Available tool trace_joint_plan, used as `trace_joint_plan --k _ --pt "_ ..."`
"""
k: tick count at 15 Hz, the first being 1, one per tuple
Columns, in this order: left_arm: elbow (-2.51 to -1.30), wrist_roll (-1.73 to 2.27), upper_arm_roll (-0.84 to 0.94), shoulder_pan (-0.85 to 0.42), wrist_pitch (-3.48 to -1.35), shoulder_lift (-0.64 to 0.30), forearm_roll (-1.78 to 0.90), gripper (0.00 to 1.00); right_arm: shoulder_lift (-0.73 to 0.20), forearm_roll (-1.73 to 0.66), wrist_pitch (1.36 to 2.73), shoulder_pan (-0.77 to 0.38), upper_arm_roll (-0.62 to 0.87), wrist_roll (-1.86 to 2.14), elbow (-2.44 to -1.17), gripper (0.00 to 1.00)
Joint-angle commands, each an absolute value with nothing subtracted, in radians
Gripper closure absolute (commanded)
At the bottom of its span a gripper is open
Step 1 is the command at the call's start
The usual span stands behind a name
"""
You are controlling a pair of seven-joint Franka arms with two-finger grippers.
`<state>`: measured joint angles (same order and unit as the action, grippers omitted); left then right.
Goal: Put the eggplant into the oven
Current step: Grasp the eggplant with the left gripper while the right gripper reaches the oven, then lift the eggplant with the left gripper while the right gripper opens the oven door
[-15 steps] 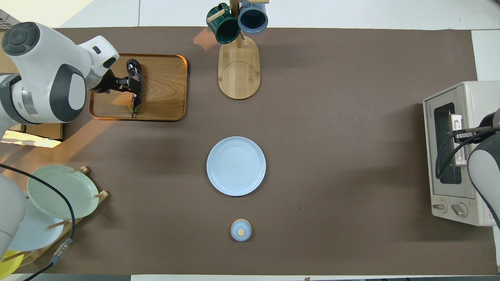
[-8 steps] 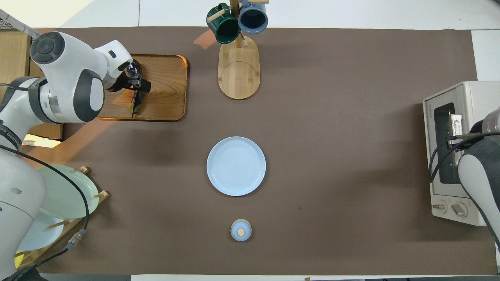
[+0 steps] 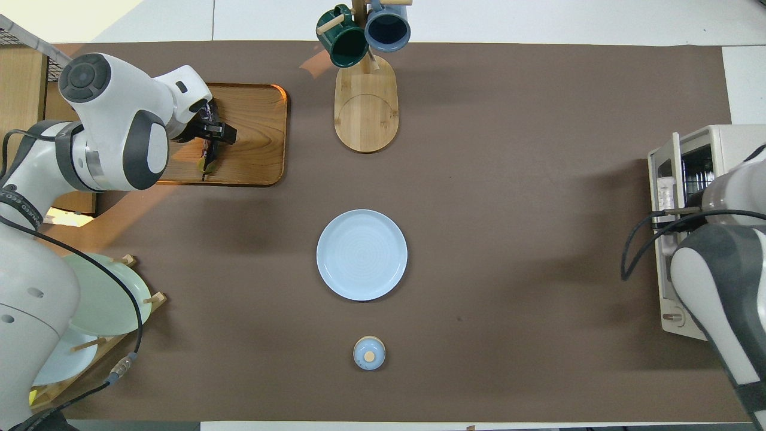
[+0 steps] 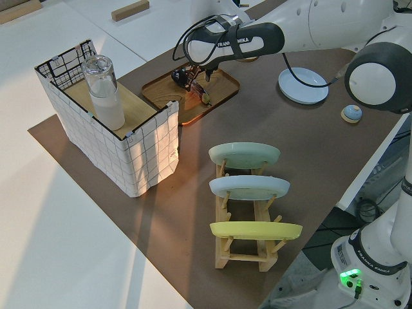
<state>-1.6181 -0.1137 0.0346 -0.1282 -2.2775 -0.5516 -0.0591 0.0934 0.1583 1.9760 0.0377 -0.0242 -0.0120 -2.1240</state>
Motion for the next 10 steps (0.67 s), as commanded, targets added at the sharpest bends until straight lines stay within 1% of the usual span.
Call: trace_joint_plan --k 1,2,3,4,5,7,8,10 --pt "-1.641 -0.127 0.025 -0.137 -2.307 -0.548 -0.057 0.13 0.057 0.143 2.093 0.021 -0.025 -0.028 -2.186 1.0" --pt "-1.641 -0.129 0.025 -0.137 -2.307 -0.548 -0.057 0.14 0.025 0.143 2.133 0.017 -0.025 -0.028 -2.189 1.0" --pt "-1.641 -0.129 0.025 -0.137 -2.307 -0.548 -0.057 0.22 -0.004 0.143 2.164 0.011 -0.025 -0.028 -2.189 1.0" --pt "-1.641 -0.129 0.025 -0.137 -2.307 -0.546 -0.057 0.34 -0.024 0.141 2.198 0.009 -0.025 -0.028 -2.194 1.0" --pt "-1.641 -0.129 0.025 -0.137 -2.307 -0.546 -0.057 0.54 -0.028 0.141 2.235 0.006 -0.022 -0.031 -2.215 1.0" --pt "-1.632 -0.129 0.025 -0.135 -2.295 -0.546 -0.058 1.0 -0.017 0.134 2.282 -0.037 -0.021 -0.035 -2.261 1.0" --pt "-1.626 -0.129 0.025 -0.133 -2.29 -0.546 -0.06 1.0 -0.014 0.132 2.325 -0.038 -0.021 -0.044 -2.287 1.0" --pt "-1.611 -0.127 0.026 -0.132 -2.283 -0.546 -0.066 1.0 -0.029 0.132 2.355 -0.034 -0.021 -0.044 -2.299 1.0"
